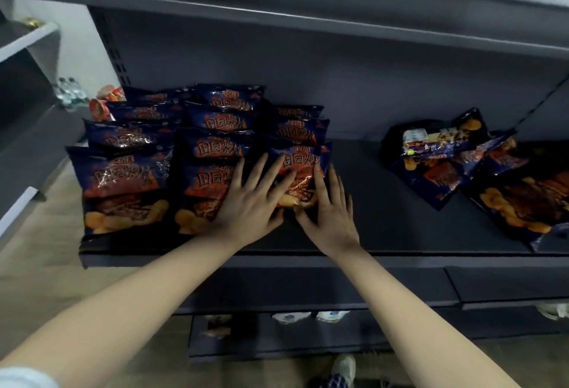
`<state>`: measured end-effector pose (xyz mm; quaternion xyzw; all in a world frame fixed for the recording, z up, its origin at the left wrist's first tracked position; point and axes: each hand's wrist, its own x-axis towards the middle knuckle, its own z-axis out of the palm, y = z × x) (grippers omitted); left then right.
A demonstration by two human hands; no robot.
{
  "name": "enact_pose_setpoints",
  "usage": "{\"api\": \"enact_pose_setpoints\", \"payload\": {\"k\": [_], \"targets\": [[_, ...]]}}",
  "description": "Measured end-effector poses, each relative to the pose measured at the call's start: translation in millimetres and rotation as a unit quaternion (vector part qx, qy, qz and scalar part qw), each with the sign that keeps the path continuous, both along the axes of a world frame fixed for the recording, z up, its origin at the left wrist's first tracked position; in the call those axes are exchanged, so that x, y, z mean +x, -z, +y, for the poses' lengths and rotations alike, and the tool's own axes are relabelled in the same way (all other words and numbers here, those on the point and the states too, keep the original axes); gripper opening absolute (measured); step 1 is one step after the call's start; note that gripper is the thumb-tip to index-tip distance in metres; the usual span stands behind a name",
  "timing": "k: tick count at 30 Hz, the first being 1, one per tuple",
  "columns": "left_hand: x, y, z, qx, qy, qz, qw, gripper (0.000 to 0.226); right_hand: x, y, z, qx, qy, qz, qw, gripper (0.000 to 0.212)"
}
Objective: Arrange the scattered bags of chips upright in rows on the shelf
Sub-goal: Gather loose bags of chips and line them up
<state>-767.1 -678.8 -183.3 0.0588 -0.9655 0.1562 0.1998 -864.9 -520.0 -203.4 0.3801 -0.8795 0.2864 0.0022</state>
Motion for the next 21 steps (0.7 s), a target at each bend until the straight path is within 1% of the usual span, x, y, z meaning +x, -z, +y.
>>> {"api": "enact_pose_setpoints", "payload": {"k": [8, 11, 14, 18, 21], "targets": [[3, -11, 9, -0.015, 0.004, -0.003, 1.000, 0.092, 1, -2, 3, -0.022, -0.015, -0.002, 1.000, 0.089], [0, -15, 15, -0.019, 0.022, 0.004, 1.000, 0.085, 1, -2, 3, -0.035, -0.014, -0.004, 0.999, 0.088], [-4, -17, 21, -0.010, 0.063, 0.008, 0.998, 0.079, 2, -2, 3, -0.035, -0.015, -0.003, 0.999, 0.087], [-10, -19, 30, -0.007, 0.095, 0.002, 0.995, 0.079, 0, -2, 6, -0.025, -0.012, 0.001, 1.000, 0.089], [-15, -22, 36, 0.010, 0.100, -0.002, 0.995, 0.082, -7, -4, 23, -0.011, 0.002, 0.038, 0.999, 0.084]]}}
